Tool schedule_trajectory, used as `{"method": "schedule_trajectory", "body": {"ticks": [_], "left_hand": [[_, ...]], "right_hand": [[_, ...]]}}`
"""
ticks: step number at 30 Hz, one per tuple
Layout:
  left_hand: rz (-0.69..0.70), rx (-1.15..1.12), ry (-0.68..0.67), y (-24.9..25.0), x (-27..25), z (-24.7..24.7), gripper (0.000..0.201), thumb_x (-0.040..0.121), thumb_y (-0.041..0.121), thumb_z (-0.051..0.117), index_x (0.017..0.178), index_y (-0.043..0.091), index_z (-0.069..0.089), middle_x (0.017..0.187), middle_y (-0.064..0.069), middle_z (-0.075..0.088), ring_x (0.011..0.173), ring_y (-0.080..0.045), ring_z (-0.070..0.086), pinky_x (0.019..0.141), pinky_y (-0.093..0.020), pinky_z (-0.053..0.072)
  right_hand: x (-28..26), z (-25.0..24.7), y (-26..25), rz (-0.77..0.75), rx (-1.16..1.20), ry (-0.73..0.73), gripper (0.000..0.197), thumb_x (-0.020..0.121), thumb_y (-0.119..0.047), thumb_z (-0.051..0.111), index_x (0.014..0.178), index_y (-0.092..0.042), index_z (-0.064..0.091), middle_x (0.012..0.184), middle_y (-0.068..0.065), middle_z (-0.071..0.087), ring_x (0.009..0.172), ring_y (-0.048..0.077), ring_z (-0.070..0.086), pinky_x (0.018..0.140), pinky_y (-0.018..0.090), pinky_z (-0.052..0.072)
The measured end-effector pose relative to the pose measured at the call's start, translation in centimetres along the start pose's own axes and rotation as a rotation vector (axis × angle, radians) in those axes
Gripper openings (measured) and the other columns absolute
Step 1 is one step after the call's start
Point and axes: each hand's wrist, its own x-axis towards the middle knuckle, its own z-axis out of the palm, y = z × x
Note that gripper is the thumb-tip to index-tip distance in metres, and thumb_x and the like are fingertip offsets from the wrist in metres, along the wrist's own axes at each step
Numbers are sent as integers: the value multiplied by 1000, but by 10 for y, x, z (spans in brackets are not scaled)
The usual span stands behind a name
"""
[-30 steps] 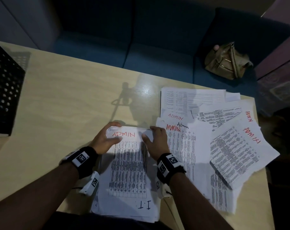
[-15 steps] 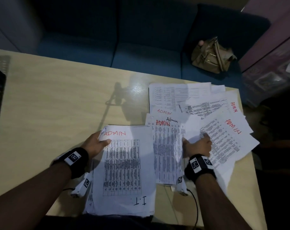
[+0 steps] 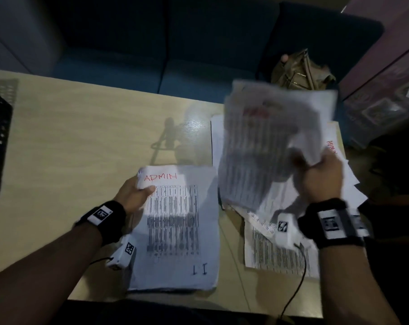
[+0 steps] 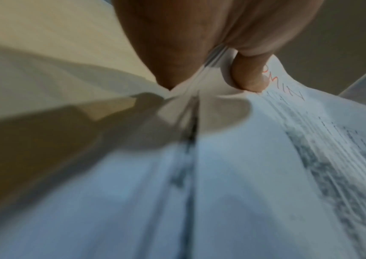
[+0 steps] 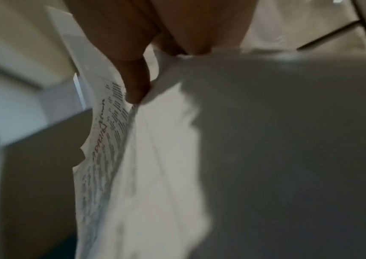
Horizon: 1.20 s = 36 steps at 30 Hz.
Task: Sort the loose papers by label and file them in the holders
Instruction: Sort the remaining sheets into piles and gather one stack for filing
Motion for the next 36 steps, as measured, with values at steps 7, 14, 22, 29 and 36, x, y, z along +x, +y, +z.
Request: {"method": "schedule_trajectory", "body": {"ticks": [7, 14, 22, 29, 36], "left_hand": [[67, 146, 20, 38, 18, 38, 38, 93, 17, 61, 130, 13, 54, 121, -3, 62, 102, -21, 59, 85, -29, 43], [-22, 297, -42, 23, 21, 42, 40, 94, 16, 57, 134, 13, 53, 121, -4, 63, 101, -21, 57, 87, -30, 42], [-22, 275, -64, 29, 20, 41, 39, 94, 14, 58, 132, 14, 55, 123, -8, 63, 104, -21, 57, 92, -31, 42], [-57, -100, -52, 36, 14, 45, 41, 82, 56, 66, 110, 26, 64, 112, 2, 65, 101, -16, 62, 85, -27, 43], [15, -152, -106, 33, 11, 37, 33, 87, 42, 67, 118, 39, 58, 119, 13, 66, 116, -15, 58, 97, -36, 44]], "right_hand": [[10, -1, 15, 171, 219, 26, 27, 80, -25, 74, 103, -11, 68, 92, 3, 67, 82, 14, 63, 56, 6, 44], [-14, 13, 51, 230, 341, 217, 36, 83, -28, 72, 106, -1, 66, 92, 9, 64, 88, 18, 59, 65, 22, 38], [-2, 17, 39, 220, 313, 15, 44, 78, -31, 76, 106, 1, 64, 91, 7, 66, 84, 18, 64, 61, 13, 45], [-90, 107, 43, 393, 351, -502, 47, 80, -18, 74, 121, -10, 53, 99, 1, 65, 96, 21, 66, 65, 13, 52], [-94, 122, 39, 260, 73, -742, 61, 86, -19, 66, 137, -16, 33, 111, 0, 55, 101, 22, 57, 76, 30, 48]]}}
